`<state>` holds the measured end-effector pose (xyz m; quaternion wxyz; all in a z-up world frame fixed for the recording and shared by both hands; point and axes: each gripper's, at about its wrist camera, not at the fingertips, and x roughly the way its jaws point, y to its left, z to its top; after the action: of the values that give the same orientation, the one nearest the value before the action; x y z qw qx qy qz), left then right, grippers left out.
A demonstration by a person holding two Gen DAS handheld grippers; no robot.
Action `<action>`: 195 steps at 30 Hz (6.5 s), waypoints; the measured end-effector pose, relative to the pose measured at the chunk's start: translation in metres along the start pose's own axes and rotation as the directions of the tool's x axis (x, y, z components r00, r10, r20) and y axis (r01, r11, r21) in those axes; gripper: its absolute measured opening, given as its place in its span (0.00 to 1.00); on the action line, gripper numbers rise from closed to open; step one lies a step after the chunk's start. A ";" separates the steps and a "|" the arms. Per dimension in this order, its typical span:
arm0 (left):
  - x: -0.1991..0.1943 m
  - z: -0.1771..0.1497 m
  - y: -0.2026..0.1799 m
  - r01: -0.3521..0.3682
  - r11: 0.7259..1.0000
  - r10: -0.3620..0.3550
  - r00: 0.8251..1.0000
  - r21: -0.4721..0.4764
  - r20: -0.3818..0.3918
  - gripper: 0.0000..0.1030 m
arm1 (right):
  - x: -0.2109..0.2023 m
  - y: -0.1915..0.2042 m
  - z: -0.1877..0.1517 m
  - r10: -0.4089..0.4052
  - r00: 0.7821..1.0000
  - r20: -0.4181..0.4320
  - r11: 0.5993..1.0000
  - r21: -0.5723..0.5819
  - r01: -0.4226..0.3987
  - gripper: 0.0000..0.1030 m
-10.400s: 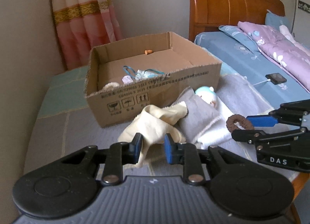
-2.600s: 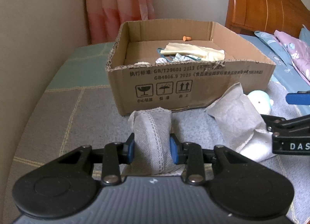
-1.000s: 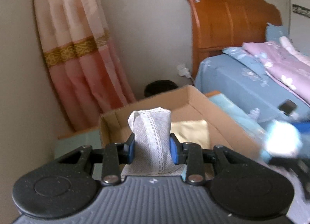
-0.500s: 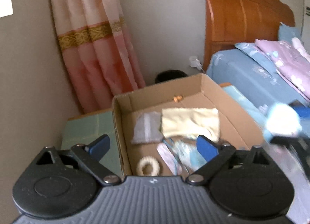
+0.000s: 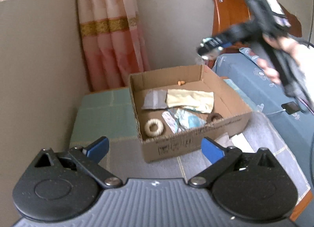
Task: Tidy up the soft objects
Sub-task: 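Carry the pouch and ball into the box and open both tools, then grasp the second grey pouch with the left tool, then grasp the white cloth with the right tool while the left holds the pouch, then carry the pouch and white cloth into the box and open both tools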
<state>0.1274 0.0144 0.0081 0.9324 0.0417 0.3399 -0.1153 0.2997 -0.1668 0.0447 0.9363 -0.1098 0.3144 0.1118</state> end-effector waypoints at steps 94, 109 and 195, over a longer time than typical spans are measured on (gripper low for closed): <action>0.096 -0.033 -0.079 0.125 0.985 -0.146 0.971 -0.121 -0.188 0.32 | -0.059 0.045 -0.245 0.066 0.977 -0.202 0.997 0.053 -0.057 1.00; 0.093 -0.044 -0.063 0.104 0.989 -0.122 0.974 -0.103 -0.189 0.32 | -0.045 0.038 -0.234 -0.016 0.984 -0.178 1.000 -0.001 0.016 1.00; 0.105 -0.054 -0.082 0.053 0.996 -0.067 0.978 -0.072 -0.198 0.37 | -0.133 0.061 -0.173 -0.076 0.987 0.139 0.942 -0.313 0.117 0.08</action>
<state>0.1524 -0.0761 -0.1006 0.8905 0.0119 0.4367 -0.1273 0.0820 -0.1751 -0.0163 0.9282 -0.2684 0.2271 0.1219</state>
